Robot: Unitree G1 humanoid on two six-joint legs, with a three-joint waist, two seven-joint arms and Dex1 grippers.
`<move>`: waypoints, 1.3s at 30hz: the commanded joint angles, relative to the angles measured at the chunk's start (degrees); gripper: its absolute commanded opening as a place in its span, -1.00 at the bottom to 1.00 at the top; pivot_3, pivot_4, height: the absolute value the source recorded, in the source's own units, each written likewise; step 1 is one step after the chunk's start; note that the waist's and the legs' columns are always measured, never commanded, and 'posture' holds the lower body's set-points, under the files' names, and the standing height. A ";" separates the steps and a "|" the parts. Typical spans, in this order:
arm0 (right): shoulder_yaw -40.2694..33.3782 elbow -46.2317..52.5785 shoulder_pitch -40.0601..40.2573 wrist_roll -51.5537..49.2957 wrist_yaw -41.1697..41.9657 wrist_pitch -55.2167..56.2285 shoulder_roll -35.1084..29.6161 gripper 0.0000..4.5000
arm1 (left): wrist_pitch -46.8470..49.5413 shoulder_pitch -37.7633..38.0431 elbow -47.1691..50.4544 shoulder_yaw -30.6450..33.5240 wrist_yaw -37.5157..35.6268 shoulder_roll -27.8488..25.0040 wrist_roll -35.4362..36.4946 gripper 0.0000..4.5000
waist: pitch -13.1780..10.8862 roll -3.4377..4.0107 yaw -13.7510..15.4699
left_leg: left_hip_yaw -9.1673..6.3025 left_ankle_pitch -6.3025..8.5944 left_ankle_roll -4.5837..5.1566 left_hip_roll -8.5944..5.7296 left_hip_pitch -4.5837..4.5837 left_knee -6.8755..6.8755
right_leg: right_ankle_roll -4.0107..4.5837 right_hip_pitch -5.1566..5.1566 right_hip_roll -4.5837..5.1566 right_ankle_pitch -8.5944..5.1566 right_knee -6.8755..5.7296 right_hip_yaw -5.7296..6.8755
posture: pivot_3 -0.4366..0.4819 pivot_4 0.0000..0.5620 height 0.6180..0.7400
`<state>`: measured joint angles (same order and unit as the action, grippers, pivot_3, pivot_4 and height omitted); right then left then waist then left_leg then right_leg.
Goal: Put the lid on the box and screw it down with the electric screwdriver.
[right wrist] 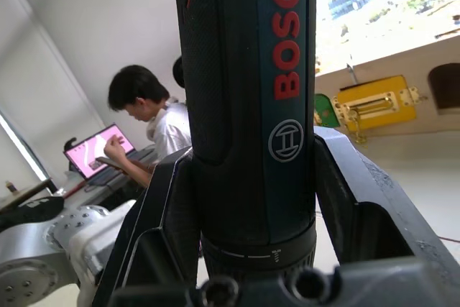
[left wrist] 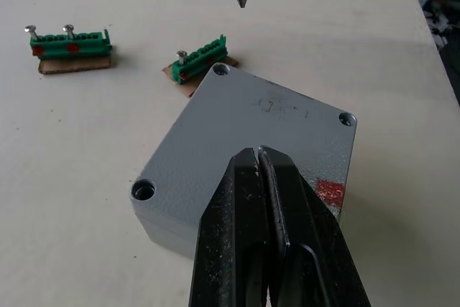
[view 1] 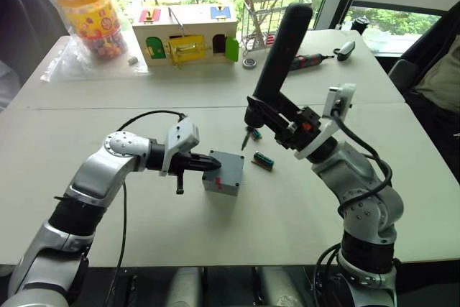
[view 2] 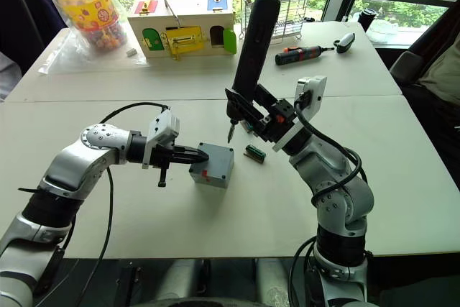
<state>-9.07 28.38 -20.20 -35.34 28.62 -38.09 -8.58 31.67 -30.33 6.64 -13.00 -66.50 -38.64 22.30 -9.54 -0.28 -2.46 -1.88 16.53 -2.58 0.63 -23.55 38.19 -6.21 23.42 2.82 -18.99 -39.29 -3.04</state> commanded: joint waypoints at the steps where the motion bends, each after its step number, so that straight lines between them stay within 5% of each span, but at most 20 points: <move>1: 1.06 1.15 -0.07 0.11 0.52 4.37 -0.61 -0.20 | -1.31 -0.09 0.14 -0.42 -0.35 0.45 -0.83 -1.00 | 0.00 0.00 -0.04 | 0.00 0.00 0.00 0.01 0.00 0.00 | 0.00 0.00 -0.01 0.00 0.00 0.00 | -0.05 -0.47 0.94; 31: 15.34 -8.30 6.16 11.97 2.69 18.21 -4.07 -0.20 | -3.13 1.30 -1.25 -1.72 -0.69 0.44 -3.99 -1.00 | 0.20 -0.03 -0.05 | -0.01 0.04 0.08 0.04 0.24 0.01 | 0.00 -0.24 -0.03 0.00 -0.01 -0.01 | -0.05 -0.47 0.94; 39: 16.60 -14.38 7.41 14.94 2.51 20.93 -4.79 -0.20 | -5.01 2.92 -3.21 -2.84 -0.60 0.17 -6.41 -1.00 | 0.47 -0.17 0.04 | -0.01 0.22 0.38 0.08 1.76 -0.21 | 0.05 -1.81 -0.07 -0.04 0.31 -0.01 | -0.05 -0.47 0.94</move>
<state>5.83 17.54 -14.79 -22.48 30.82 -15.29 -12.46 25.77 -28.74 4.67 -14.66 -67.06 -37.98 17.30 -9.07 -0.45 -2.42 -1.88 16.85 -2.04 0.71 -21.40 37.94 -6.11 21.23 2.74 -19.08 -38.90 -3.04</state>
